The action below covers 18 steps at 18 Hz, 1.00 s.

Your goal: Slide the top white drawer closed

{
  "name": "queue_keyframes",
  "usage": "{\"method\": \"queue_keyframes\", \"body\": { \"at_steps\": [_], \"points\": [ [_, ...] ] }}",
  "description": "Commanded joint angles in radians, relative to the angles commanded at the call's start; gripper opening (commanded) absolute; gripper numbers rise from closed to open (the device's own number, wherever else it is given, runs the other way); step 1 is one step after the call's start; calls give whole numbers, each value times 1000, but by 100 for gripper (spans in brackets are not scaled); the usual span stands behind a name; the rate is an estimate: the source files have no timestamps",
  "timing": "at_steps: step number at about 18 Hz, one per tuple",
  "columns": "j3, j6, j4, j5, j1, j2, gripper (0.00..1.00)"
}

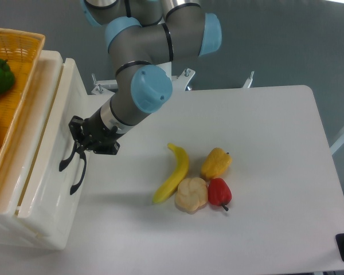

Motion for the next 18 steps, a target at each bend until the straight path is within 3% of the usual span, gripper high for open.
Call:
{"method": "queue_keyframes", "body": {
  "at_steps": [10,13,16,18],
  "points": [
    [-6,0,18,9,-15,-8,12],
    [14,8,21,93,-17,-34,20],
    [44,11,25,144,27,-57,27],
    [77,6,58,164,55,-90,35]
  ]
}}
